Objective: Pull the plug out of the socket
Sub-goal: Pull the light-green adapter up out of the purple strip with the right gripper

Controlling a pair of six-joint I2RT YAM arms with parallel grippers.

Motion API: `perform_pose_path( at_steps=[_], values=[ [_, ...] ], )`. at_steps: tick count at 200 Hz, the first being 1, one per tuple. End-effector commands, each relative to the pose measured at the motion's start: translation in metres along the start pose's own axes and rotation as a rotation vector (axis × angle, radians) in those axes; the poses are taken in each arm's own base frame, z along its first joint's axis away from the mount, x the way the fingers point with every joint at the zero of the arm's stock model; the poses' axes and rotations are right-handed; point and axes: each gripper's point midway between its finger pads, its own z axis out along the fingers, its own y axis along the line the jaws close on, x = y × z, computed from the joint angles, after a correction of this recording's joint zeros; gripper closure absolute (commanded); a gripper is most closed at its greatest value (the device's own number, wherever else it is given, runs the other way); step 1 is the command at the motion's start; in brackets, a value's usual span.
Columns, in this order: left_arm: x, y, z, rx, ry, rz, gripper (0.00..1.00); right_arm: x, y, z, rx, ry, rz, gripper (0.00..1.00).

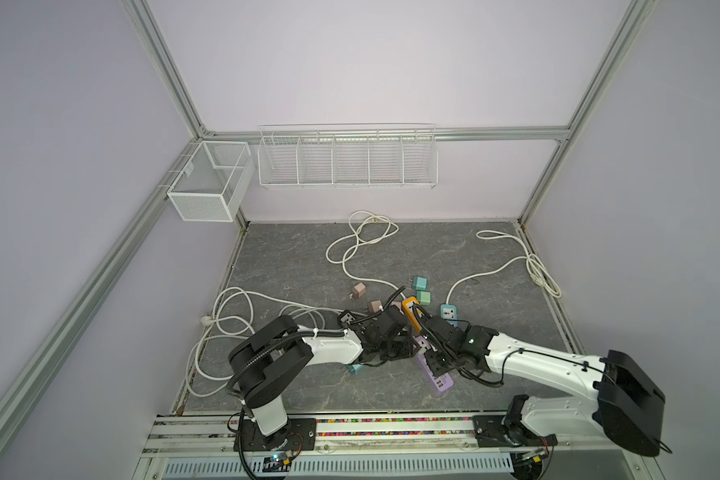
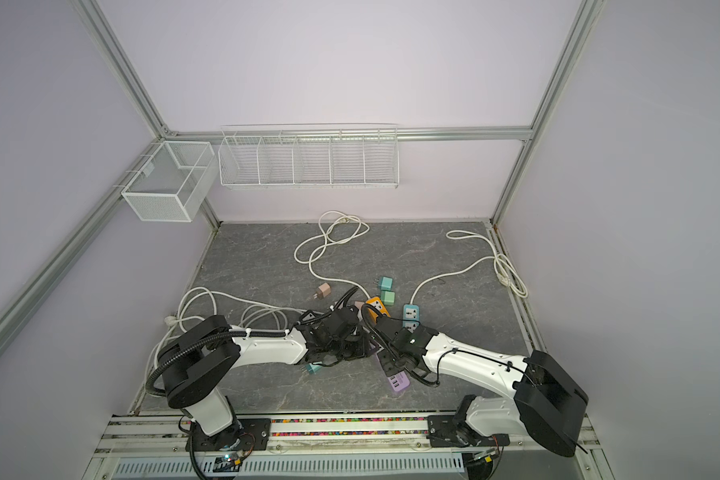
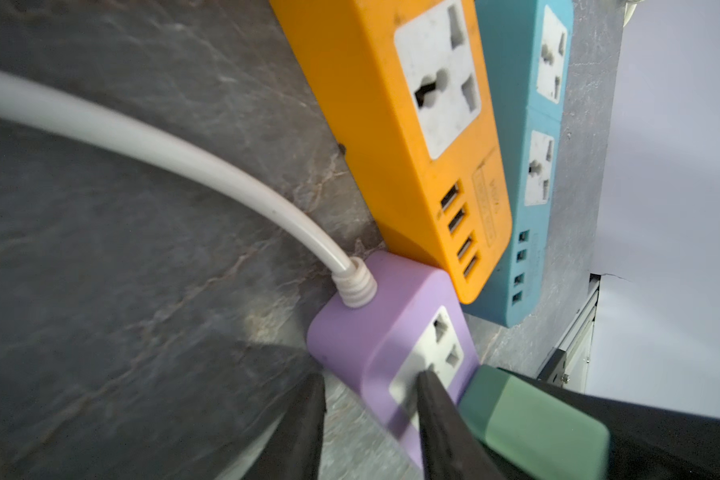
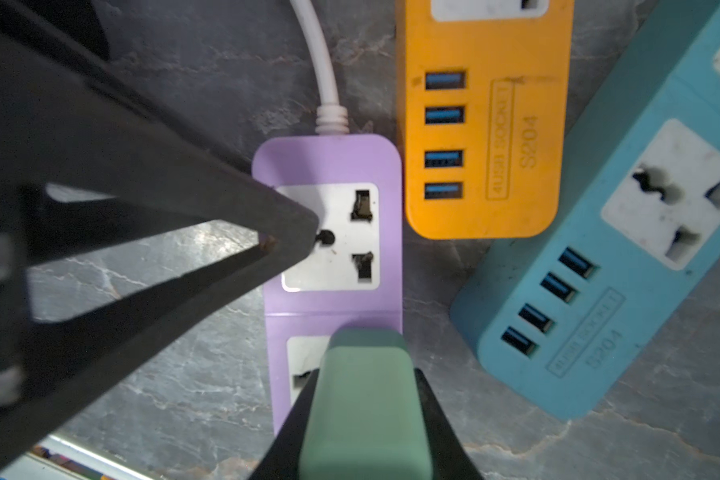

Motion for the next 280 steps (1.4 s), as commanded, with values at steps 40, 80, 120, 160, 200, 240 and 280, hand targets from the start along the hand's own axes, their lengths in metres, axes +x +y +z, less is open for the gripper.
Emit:
perform_pose_path(
  at_steps=[40,80,120,160,200,240,280],
  values=[
    [0.051,0.04,-0.002,-0.158,0.189,-0.004,0.56,-0.038,0.031,0.0,-0.106,-0.127,0.064,0.89],
    [0.049,0.028,0.0,-0.102,0.186,0.013,0.55,-0.038,0.034,0.0,-0.105,-0.125,0.056,0.9],
    [0.059,0.065,0.003,-0.238,0.204,-0.033,0.56,-0.038,0.03,-0.004,-0.09,-0.136,0.055,0.9],
    [0.073,0.097,0.003,-0.326,0.226,-0.071,0.58,-0.04,0.021,-0.011,-0.063,-0.147,0.04,0.89],
    [0.075,0.104,0.002,-0.346,0.227,-0.081,0.59,-0.037,0.025,-0.011,-0.079,-0.138,0.034,0.88],
    [0.077,0.105,0.004,-0.35,0.236,-0.078,0.6,-0.04,0.007,-0.017,0.001,-0.152,0.027,0.88],
    [0.076,0.102,0.004,-0.348,0.235,-0.068,0.6,-0.039,0.006,-0.018,-0.013,-0.145,0.023,0.88]
  ],
)
